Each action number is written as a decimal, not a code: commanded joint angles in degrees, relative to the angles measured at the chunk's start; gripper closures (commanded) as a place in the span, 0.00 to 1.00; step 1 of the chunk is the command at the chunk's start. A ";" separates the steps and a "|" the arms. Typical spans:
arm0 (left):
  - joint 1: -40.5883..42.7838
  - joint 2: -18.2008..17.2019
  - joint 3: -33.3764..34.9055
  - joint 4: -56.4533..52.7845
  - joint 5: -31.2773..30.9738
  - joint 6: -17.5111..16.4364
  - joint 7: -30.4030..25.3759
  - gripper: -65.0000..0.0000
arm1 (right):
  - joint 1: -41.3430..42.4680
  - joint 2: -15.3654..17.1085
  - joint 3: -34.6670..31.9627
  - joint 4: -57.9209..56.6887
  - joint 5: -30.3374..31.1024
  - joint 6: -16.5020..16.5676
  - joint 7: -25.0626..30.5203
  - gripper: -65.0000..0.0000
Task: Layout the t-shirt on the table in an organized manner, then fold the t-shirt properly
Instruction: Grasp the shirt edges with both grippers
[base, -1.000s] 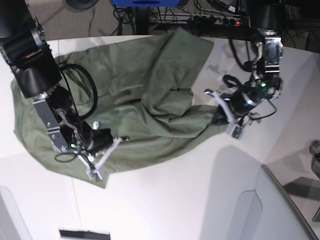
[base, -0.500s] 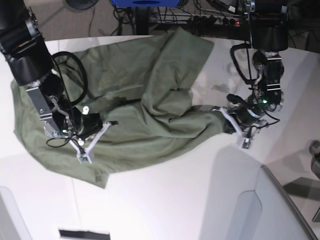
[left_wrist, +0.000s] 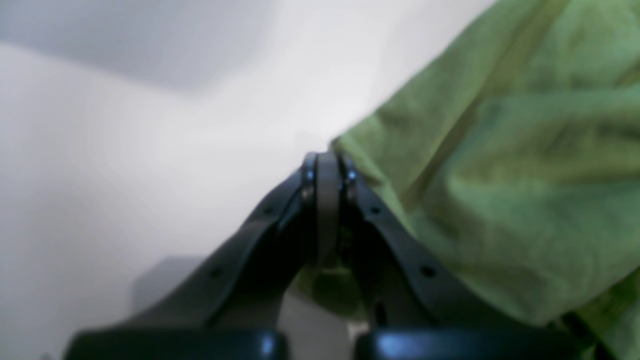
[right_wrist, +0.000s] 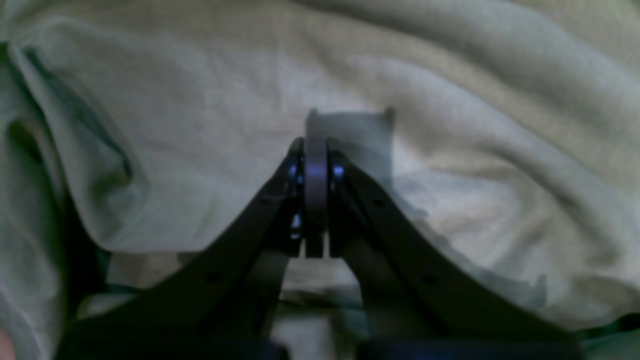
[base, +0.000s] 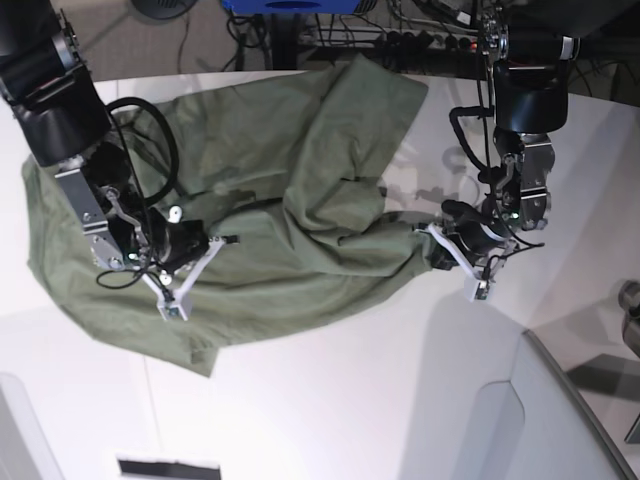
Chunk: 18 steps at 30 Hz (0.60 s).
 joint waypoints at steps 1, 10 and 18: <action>-2.21 -0.84 0.38 -0.84 1.25 0.00 0.08 1.00 | 1.47 0.26 0.51 0.98 0.41 0.16 0.69 0.99; -12.23 -0.76 6.27 -18.33 12.33 4.75 -10.74 1.00 | -1.96 1.85 0.51 7.04 0.41 0.16 0.60 0.99; -26.21 -0.67 10.05 -30.38 16.72 7.83 -18.30 1.00 | -6.18 4.04 0.60 12.23 0.41 0.16 0.60 0.98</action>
